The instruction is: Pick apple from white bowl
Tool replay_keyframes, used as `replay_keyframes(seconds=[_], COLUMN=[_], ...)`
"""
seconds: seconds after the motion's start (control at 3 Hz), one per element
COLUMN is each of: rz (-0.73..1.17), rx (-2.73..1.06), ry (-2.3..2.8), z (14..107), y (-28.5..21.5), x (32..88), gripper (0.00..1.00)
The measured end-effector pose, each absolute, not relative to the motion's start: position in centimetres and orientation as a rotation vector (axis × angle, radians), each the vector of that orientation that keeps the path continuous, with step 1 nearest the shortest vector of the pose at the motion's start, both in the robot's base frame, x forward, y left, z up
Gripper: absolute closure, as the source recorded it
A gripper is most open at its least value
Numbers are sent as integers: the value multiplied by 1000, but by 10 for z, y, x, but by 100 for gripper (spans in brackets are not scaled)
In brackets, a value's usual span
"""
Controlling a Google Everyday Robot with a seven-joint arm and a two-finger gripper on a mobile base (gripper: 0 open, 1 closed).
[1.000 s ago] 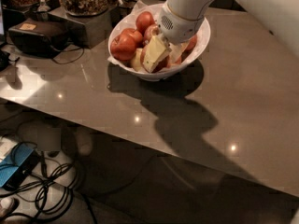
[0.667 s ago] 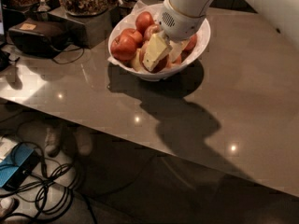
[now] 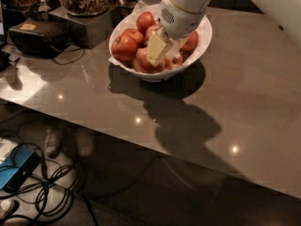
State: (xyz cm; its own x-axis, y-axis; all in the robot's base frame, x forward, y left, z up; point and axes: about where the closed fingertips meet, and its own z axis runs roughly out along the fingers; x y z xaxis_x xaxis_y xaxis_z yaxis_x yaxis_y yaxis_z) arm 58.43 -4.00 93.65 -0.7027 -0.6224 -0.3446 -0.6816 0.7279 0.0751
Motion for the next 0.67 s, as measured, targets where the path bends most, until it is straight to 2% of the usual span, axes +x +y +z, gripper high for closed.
replay_keyframes(seconds=[0.33,0.67], rz=[275,274], rx=[-1053,-1056], ry=[2637,2637], z=[937,937], y=[-31,-30], x=[587,587], gripper=[100,85])
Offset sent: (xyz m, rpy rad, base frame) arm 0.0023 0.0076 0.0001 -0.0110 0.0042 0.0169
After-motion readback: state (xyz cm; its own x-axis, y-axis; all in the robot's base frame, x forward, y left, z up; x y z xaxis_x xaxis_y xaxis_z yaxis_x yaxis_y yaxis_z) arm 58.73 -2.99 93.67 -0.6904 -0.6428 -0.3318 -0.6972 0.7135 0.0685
